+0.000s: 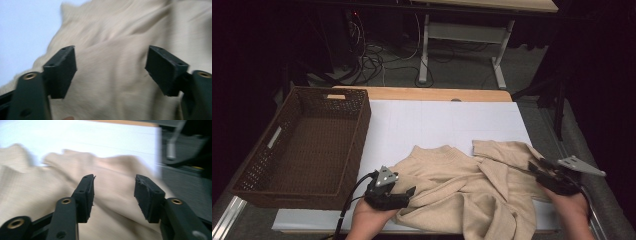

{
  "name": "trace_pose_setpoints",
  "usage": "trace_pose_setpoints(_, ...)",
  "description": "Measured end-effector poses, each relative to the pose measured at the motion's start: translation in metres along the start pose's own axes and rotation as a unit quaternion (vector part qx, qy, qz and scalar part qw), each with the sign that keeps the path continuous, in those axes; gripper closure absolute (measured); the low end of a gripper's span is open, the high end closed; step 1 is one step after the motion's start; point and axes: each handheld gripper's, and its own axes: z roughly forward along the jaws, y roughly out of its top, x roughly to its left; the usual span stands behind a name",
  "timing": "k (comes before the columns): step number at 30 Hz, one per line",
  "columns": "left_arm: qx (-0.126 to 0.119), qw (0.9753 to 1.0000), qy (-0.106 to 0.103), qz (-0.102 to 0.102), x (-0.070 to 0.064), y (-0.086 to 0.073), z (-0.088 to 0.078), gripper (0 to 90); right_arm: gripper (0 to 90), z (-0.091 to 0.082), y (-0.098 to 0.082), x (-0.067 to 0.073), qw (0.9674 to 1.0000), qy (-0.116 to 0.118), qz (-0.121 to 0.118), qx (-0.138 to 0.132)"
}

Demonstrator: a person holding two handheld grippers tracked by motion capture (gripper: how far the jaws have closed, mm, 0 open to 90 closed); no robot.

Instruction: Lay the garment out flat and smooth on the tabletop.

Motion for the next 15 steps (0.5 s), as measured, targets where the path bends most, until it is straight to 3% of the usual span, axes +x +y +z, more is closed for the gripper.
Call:
trace_pose_setpoints(2,0.018,0.9998,-0.004,-0.013,0.003,-0.009,0.009,17.9,43.1,0.022,0.006,0.014,0.9995,0.015,-0.015,0.024)
trace_pose_setpoints(5,0.017,0.9998,-0.001,-0.006,0.001,-0.015,0.007,14.8,29.5,0.050,0.009,0.022,0.9977,0.006,-0.010,0.067)
trace_pose_setpoints(7,0.024,0.9997,-0.002,0.002,0.000,-0.017,0.005,15.2,31.6,0.065,0.007,0.022,0.9946,-0.003,-0.013,0.103)
trace_pose_setpoints(8,0.022,0.9997,0.004,0.011,-0.001,-0.019,0.004,18.2,35.4,0.071,0.003,0.022,0.9921,-0.007,-0.015,0.125)
trace_pose_setpoints(10,0.016,0.9994,0.012,0.029,-0.004,-0.023,0.002,29.3,60.5,0.071,0.002,0.022,0.9938,-0.018,-0.020,0.108)
trace_pose_setpoints(12,0.008,0.9992,0.000,0.039,-0.005,-0.025,0.001,44.8,79.9,0.069,0.002,0.021,0.9944,-0.014,-0.019,0.103)
trace_pose_setpoints(15,0.003,0.9995,-0.008,0.031,-0.004,-0.026,-0.001,58.9,84.3,0.059,0.003,0.015,0.9958,-0.026,-0.018,0.087)
